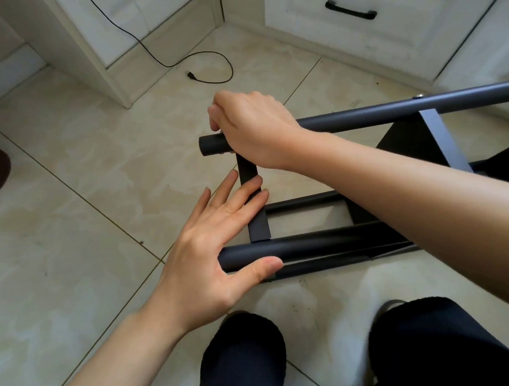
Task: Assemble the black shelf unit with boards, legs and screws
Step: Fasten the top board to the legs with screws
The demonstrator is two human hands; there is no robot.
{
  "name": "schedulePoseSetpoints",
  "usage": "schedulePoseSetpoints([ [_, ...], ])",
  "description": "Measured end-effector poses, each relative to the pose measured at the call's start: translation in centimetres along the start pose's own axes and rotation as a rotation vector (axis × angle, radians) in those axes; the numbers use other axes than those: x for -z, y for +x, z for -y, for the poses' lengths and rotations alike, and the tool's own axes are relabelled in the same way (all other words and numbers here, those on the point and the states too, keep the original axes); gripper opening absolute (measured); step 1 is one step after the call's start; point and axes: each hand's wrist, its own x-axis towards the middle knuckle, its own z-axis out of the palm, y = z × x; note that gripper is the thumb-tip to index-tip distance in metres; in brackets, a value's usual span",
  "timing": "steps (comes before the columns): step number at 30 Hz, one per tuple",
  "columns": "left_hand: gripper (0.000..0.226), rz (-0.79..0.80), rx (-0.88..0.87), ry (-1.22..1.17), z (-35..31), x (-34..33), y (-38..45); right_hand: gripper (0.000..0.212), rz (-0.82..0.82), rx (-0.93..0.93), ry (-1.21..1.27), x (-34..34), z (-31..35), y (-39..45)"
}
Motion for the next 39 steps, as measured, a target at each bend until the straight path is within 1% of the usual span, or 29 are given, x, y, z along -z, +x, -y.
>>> schedulePoseSetpoints([
  [3,0.071,-0.005,-0.016,-0.001,0.1,0.0,0.0,0.032,0.053,0.031,0.177,1.2,-0.2,-0.5],
  [5,0.07,-0.011,-0.031,0.012,0.1,-0.1,-0.1,0.03,0.016,0.08,0.264,2.5,-0.5,-1.2],
  [8,0.07,-0.014,-0.043,0.031,0.1,-0.1,-0.1,0.021,-0.091,0.154,0.306,4.7,-1.4,-2.9],
  [10,0.069,-0.014,-0.047,0.035,0.1,-0.1,-0.1,0.016,-0.085,0.167,0.334,5.9,-2.6,-4.4],
  [13,0.069,-0.007,-0.056,0.039,0.3,-0.2,0.0,0.011,0.046,0.109,0.412,6.7,-4.7,-6.7],
  [17,0.068,0.009,-0.066,0.033,0.4,-0.1,0.1,0.013,0.321,0.008,0.569,5.4,-6.7,-8.7],
  [20,0.067,0.01,-0.07,0.036,0.5,-0.1,0.1,0.016,0.526,-0.072,0.608,4.0,-6.9,-8.8],
  [22,0.067,0.011,-0.072,0.037,0.5,-0.1,0.1,0.02,0.625,-0.128,0.625,3.4,-6.7,-8.5],
  [28,0.067,0.005,-0.091,0.057,0.6,-0.2,0.0,0.004,0.782,-0.223,0.767,1.8,-5.4,-6.9],
  [33,0.066,0.005,-0.107,0.069,0.6,-0.3,0.1,0.008,0.948,-0.337,0.953,0.5,-5.4,-7.1],
  [36,0.066,0.004,-0.103,0.056,0.5,-0.4,0.1,0.012,0.976,-0.411,1.069,-0.1,-5.4,-7.7],
  [39,0.067,0.001,-0.099,0.041,0.5,-0.5,0.1,0.015,0.987,-0.418,1.102,-0.4,-5.4,-7.8],
])
